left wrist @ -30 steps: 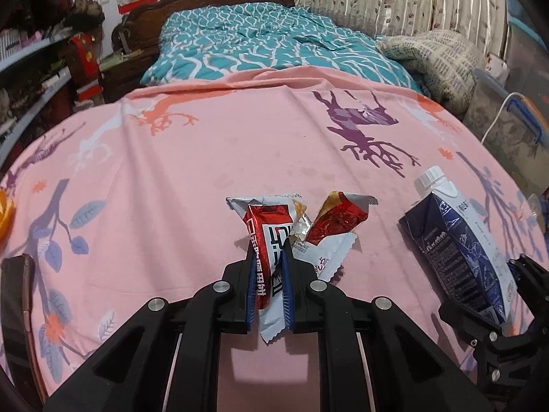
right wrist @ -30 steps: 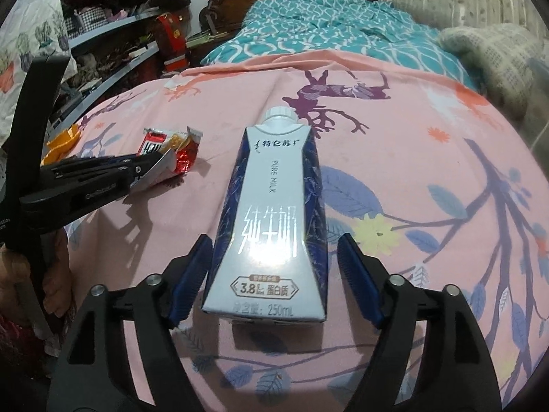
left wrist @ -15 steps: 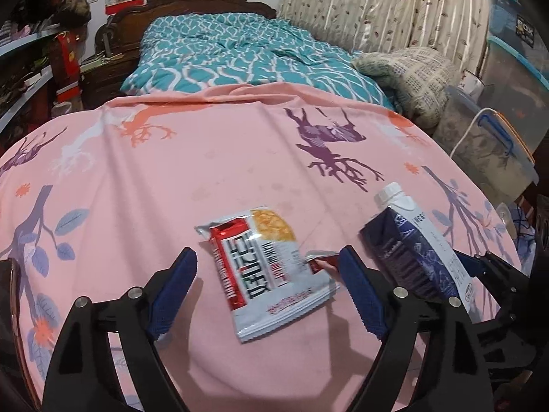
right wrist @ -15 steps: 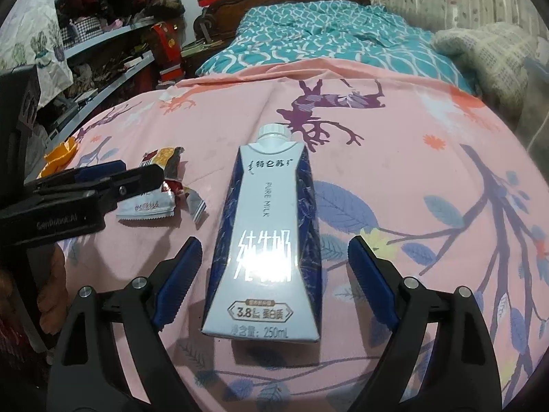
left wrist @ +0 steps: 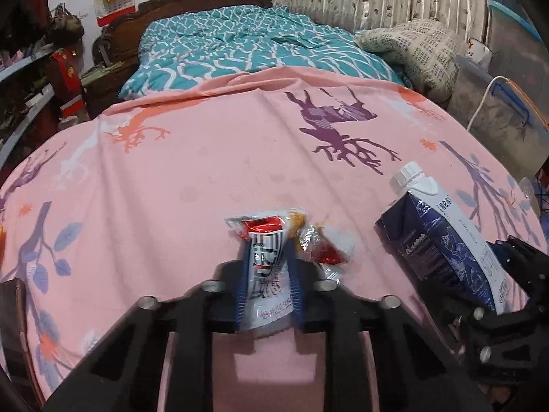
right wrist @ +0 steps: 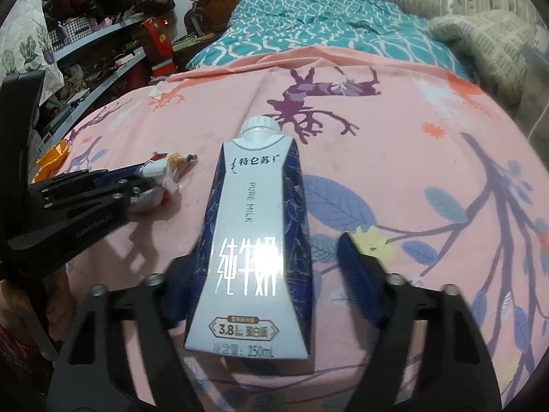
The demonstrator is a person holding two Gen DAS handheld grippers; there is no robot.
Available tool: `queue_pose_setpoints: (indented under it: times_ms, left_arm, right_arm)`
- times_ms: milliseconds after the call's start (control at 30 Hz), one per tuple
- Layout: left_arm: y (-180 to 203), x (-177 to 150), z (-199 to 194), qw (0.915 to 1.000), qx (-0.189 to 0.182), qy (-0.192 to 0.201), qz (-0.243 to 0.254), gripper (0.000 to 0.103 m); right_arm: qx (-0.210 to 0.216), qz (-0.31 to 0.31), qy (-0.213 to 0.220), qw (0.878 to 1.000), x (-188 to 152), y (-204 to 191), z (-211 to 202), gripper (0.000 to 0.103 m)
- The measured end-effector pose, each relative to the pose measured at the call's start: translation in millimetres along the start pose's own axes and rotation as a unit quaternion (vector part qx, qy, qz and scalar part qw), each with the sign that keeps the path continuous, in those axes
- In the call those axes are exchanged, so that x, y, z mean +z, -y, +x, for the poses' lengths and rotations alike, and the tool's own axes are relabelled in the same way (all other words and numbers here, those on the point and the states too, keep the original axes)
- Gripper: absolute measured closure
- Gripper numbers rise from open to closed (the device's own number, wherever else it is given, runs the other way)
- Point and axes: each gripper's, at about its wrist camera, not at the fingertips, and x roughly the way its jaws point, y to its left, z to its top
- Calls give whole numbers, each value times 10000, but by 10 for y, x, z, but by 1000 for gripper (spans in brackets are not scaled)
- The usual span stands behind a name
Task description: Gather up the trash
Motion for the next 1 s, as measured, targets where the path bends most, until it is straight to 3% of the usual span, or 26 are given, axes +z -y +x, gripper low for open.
queue_pose_setpoints:
  times_ms: [33,467,1000]
  left_arm:
    - [-3,-1,-6,10000,-9,8,-5,94]
    - [188,-93,-217,9991,-422,-93,41,94]
    - [988,-39,-241,9930,-908,-223,728,94]
  right_arm:
    - [79,-75,-1,9999,-9,-17,-12,48]
    - [2,-191,241,9995,-197,61,-222,49]
    - [-326,392,562,9971,-467,617,-609,49]
